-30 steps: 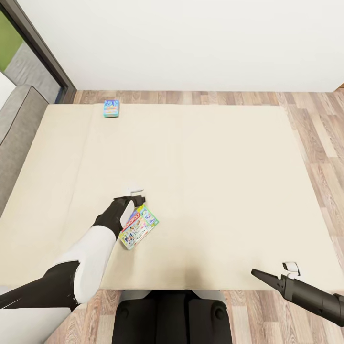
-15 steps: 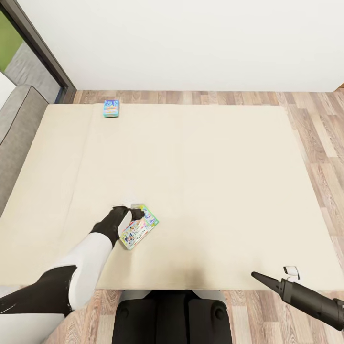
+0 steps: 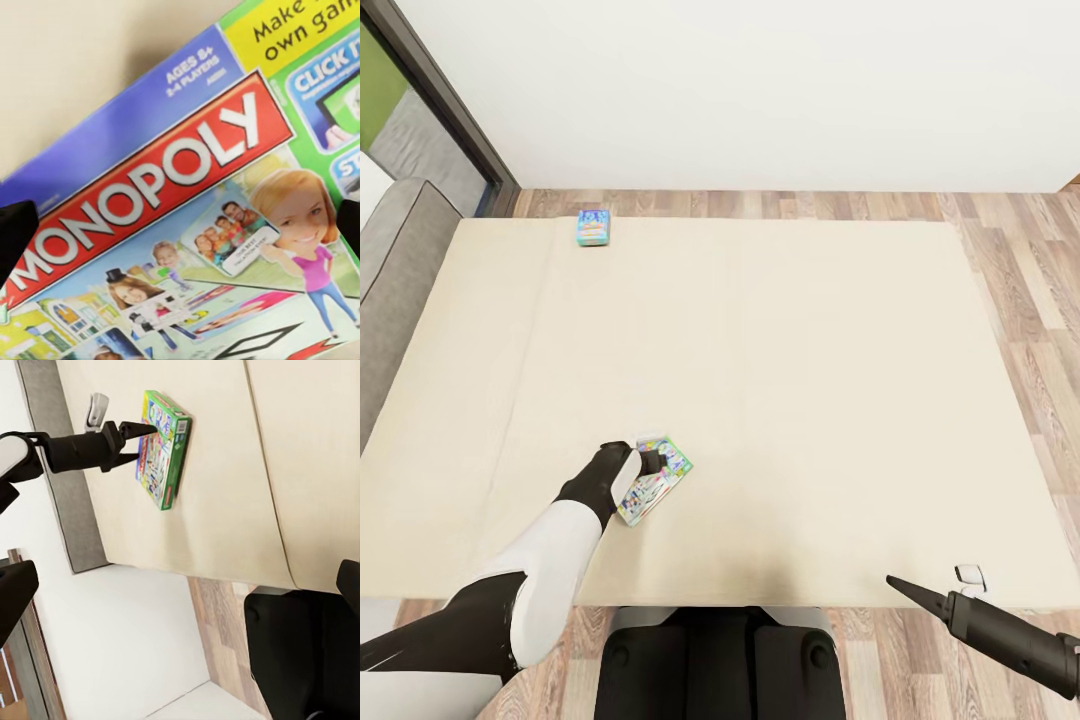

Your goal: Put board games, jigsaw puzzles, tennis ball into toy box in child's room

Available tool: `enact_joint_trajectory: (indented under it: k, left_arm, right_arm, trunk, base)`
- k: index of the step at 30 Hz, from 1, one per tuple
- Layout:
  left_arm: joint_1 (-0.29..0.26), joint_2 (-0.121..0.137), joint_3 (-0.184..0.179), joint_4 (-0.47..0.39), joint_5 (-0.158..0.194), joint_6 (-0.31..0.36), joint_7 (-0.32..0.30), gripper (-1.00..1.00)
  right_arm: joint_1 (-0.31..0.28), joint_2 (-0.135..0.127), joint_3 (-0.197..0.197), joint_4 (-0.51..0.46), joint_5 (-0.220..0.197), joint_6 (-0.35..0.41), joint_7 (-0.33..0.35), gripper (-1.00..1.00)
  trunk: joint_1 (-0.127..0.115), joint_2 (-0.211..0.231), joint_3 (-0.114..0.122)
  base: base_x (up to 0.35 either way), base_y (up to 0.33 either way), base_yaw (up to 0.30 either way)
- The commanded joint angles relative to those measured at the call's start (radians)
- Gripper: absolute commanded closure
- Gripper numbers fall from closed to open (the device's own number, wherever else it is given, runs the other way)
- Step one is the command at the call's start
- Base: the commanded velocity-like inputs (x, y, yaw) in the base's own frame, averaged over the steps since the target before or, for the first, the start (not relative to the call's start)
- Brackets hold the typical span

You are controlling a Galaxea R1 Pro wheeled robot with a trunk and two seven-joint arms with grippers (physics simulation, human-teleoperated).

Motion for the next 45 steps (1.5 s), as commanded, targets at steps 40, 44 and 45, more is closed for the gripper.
enact_joint_trajectory:
  k: [40,44,45]
  left_arm:
    - [0.005,0.023,0.003,-0.046,-0.065,0.008,0.059,-1.0]
    - [0.006,0.024,0.004,-0.047,-0.065,0.008,0.059,-1.0]
    - [0.006,0.024,0.004,-0.047,-0.065,0.009,0.059,-1.0]
  right_arm:
    - [0.0,0.0,0.0,0.002,-0.002,0.007,0.001,-1.0]
    - [0.0,0.0,0.0,0.002,-0.002,0.007,0.001,-1.0]
    - [0.0,0.0,0.0,0.002,-0.002,0.007,0.001,-1.0]
  trunk:
    - [0.001,-0.001,0.002]
    - [0.001,-0.001,0.008]
    - [0.001,-0.001,0.009]
  base:
    - [0.0,0.0,0.0]
    - [0.0,0.0,0.0]
    - [0.0,0.0,0.0]
